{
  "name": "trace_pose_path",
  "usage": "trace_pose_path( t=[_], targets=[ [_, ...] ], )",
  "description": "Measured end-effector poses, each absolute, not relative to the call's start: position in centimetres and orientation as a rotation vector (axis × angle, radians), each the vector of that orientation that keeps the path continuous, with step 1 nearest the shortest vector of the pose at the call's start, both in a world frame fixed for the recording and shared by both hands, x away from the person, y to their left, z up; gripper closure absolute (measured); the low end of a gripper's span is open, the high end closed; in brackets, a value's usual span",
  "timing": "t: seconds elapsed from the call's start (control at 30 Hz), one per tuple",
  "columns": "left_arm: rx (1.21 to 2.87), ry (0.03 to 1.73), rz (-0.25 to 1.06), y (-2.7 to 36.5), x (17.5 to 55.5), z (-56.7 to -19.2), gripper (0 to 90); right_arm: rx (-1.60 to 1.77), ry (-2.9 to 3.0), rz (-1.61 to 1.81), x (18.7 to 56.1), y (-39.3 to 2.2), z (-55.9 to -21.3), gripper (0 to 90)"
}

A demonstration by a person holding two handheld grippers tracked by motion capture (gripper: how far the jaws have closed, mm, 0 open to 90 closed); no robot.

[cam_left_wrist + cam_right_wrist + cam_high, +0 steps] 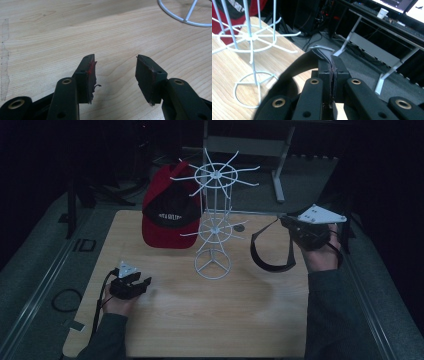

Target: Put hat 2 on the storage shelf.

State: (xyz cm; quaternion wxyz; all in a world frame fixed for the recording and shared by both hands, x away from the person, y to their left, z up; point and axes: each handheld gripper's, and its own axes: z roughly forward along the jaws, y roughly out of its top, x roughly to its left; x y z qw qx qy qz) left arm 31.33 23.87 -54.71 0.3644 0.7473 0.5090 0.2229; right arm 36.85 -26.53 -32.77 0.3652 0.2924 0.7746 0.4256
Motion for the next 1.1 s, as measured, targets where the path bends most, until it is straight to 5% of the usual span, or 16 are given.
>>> trace_pose_path(
  t=[1.1],
  targets=[
    [1.915, 1.308, 0.578, 23.8, 31.3, -54.7, 51.0, 0.548, 1.856, 1.418, 31.6, -26.9, -28.7, 87.6]
  ],
)
